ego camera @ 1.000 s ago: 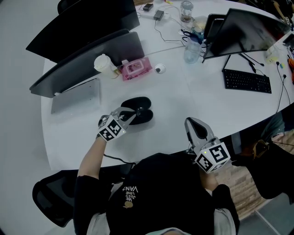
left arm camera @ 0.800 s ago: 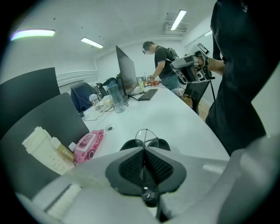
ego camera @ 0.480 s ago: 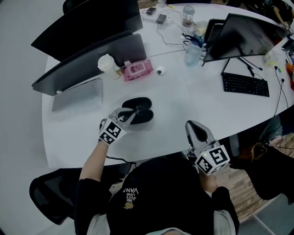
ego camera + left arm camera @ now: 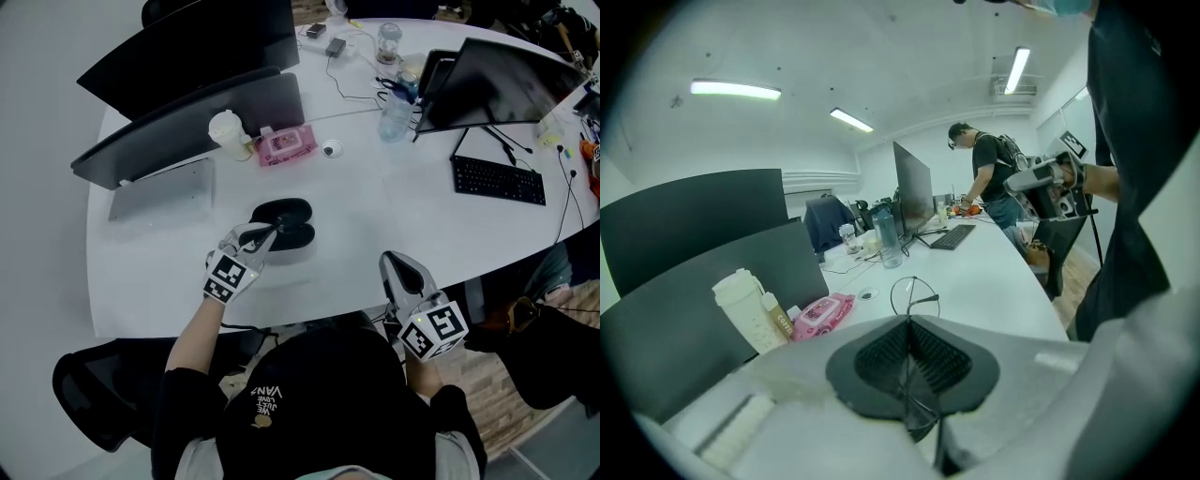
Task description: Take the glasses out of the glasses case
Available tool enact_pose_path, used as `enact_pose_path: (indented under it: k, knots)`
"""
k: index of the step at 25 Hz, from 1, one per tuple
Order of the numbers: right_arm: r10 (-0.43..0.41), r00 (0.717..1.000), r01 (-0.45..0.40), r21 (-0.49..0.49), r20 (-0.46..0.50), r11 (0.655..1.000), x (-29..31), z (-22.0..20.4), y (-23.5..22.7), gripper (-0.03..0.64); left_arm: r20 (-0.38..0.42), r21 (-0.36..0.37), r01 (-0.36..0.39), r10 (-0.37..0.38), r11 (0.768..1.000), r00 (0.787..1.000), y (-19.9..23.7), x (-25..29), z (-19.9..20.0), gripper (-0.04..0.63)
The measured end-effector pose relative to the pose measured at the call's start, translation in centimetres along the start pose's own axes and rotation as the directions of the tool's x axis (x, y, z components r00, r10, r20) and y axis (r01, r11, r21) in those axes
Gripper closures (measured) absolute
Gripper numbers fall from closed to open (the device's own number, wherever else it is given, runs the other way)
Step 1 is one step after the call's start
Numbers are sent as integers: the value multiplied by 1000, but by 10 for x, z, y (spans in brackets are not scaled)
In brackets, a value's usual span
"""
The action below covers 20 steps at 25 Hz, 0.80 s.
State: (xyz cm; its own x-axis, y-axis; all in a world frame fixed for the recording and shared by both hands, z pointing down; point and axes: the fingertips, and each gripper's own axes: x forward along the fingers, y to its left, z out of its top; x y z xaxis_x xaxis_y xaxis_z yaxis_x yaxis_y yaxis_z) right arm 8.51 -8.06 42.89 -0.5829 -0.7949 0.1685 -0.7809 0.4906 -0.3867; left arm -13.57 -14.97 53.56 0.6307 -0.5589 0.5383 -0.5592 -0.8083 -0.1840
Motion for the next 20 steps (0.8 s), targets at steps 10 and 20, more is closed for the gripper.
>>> enact_pose_path:
  k: [10, 20]
  knots:
    - [1, 1000, 0, -20, 12, 1000, -11, 3, 12, 618, 102, -98, -80, 90, 992, 991, -1, -34, 31, 586]
    - [-5, 1000, 5, -37, 18, 999, -25, 5, 22, 618, 218, -165, -107, 142, 980, 966, -12, -73, 59, 588]
